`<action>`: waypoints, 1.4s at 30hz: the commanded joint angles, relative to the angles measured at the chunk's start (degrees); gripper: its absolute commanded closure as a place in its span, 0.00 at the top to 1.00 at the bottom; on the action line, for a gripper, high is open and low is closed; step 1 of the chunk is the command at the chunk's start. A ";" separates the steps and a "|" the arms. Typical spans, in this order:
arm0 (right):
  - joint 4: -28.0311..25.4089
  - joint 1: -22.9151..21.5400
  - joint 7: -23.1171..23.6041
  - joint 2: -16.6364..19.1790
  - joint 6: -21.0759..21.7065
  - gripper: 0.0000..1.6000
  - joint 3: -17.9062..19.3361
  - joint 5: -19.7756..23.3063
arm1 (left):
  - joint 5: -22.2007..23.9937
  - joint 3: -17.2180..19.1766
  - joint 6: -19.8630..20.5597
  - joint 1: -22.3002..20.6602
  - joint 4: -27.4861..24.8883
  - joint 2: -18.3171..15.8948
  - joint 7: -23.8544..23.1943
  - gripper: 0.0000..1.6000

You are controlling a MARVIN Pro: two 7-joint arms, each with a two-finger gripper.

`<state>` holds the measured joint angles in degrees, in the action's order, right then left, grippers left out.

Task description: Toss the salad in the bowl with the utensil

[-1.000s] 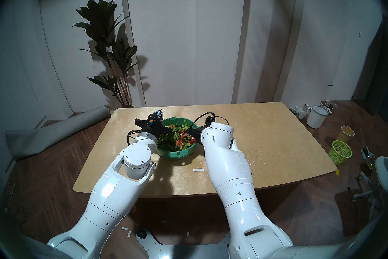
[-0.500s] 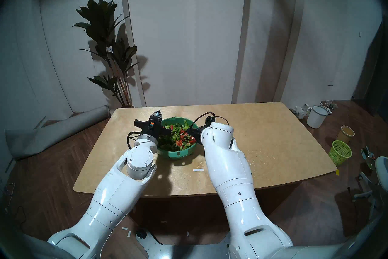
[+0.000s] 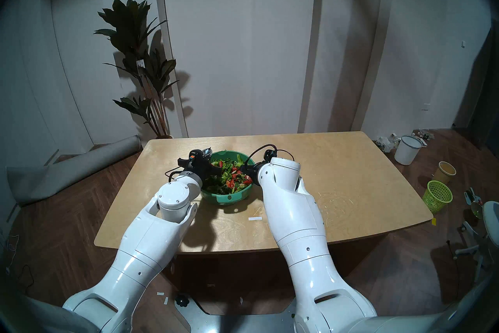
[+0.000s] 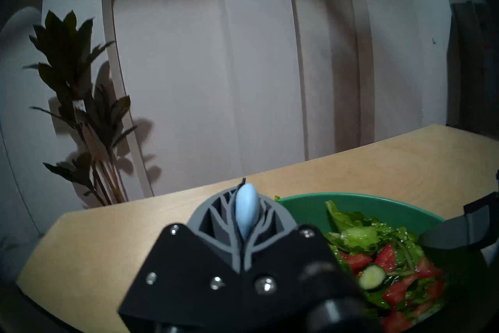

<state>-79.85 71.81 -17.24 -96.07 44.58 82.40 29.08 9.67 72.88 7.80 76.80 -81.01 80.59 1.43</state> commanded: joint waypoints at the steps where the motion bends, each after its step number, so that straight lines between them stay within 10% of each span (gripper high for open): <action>1: -1.26 -0.60 -0.07 -0.23 -0.04 0.00 0.09 0.07 | 7.07 2.97 3.39 -2.62 0.88 0.60 -5.75 0.00; 15: -1.29 -0.59 -0.09 -0.24 -0.02 0.00 0.10 0.06 | 16.55 8.88 -0.73 -4.26 8.17 6.23 -6.46 0.00; 42: -1.22 -0.62 -0.02 -0.28 -0.04 0.00 0.14 -0.04 | 19.67 6.30 -0.11 -4.01 -0.41 10.24 -4.09 0.00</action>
<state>-79.85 71.80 -17.28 -96.06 44.58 82.55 28.93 29.51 80.55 7.32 73.83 -78.15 89.45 -2.67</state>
